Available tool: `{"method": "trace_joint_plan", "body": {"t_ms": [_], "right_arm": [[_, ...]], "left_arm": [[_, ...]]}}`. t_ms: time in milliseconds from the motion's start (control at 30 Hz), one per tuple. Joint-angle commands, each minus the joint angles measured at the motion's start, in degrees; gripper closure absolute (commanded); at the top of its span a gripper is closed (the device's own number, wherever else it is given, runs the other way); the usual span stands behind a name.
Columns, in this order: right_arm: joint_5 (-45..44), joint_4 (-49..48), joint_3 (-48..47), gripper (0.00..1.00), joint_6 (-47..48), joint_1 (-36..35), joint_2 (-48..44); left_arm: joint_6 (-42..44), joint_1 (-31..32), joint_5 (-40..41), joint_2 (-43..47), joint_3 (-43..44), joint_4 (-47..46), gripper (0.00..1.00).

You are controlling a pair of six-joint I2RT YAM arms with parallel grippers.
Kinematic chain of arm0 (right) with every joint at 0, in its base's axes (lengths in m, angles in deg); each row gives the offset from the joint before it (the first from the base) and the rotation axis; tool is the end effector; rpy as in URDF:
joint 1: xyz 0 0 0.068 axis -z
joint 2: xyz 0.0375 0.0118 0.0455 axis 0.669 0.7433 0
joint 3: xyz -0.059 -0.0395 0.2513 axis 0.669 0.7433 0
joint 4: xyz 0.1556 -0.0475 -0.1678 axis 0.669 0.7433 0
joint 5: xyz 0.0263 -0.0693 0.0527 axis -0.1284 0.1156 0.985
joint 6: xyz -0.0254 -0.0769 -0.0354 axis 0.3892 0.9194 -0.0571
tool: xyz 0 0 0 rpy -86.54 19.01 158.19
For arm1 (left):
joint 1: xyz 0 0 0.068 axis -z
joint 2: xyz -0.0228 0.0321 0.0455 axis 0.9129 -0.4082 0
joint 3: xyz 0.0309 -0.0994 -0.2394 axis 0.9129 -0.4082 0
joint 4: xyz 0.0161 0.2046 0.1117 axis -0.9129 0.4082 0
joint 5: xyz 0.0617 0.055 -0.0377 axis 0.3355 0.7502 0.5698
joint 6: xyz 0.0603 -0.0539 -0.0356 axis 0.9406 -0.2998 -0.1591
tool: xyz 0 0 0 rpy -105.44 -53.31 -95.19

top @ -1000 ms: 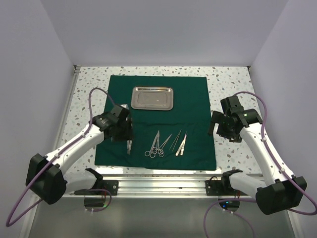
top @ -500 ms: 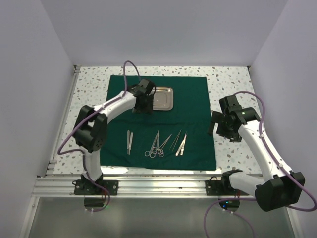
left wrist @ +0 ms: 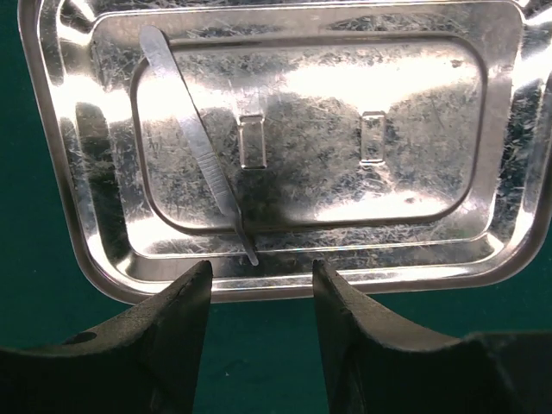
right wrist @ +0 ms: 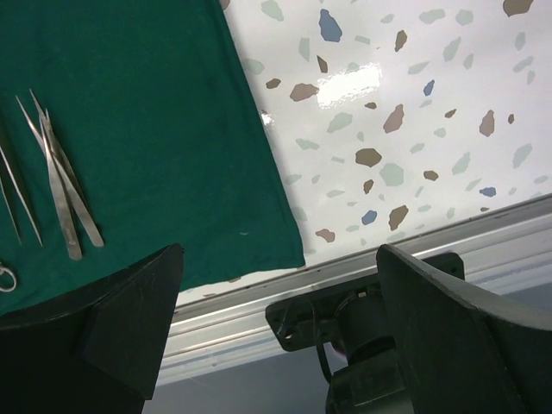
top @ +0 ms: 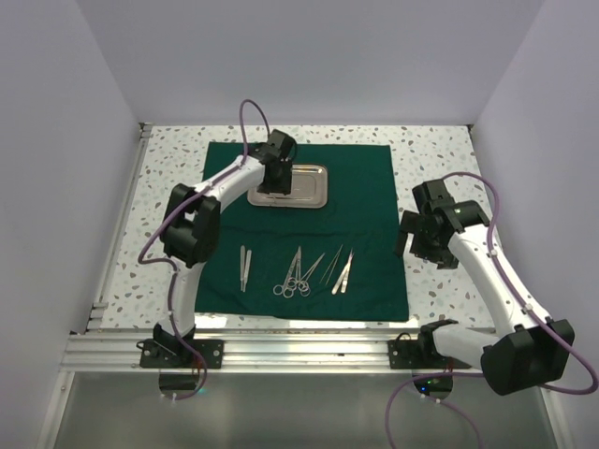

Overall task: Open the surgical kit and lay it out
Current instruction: Pick up the medical item from the container.

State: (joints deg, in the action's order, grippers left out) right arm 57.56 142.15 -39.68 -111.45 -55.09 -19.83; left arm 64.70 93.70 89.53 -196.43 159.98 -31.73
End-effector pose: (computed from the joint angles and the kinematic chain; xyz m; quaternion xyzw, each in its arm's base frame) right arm 0.1819 0.0239 0.2422 0.1705 0.9674 -0.0484 0.1810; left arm 0.4139 -0.2015 0.1651 0.0005 0.9620 -0.0337 0.2710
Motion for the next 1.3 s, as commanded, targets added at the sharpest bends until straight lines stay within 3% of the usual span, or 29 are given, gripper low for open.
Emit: {"method": "trace_joint_plan", "body": {"t_ms": [0, 433, 933, 1033, 1267], "right_arm": [[-2.08, 0.55, -2.12, 0.01, -0.72, 0.09, 0.86], [-1.47, -0.6, -2.82, 0.02, -0.64, 0.01, 3.06], [-0.94, -1.12, -2.2, 0.02, -0.64, 0.01, 3.15], [-1.2, -1.12, -2.47, 0.02, -0.38, 0.01, 3.15], [-1.55, -0.6, -2.73, 0.02, -0.02, 0.01, 3.15]], "left_arm": [[1.75, -0.63, -0.06, 0.14, -0.86, -1.65, 0.47], [1.57, -0.63, 1.52, -2.14, -5.36, -4.64, 0.52], [1.31, -2.3, 2.84, -5.57, -2.98, -2.71, 0.6], [0.96, -2.65, 2.75, -5.57, -4.12, -2.01, 0.65], [0.52, -3.09, 0.38, -4.78, -10.27, -4.82, 0.88]]}}
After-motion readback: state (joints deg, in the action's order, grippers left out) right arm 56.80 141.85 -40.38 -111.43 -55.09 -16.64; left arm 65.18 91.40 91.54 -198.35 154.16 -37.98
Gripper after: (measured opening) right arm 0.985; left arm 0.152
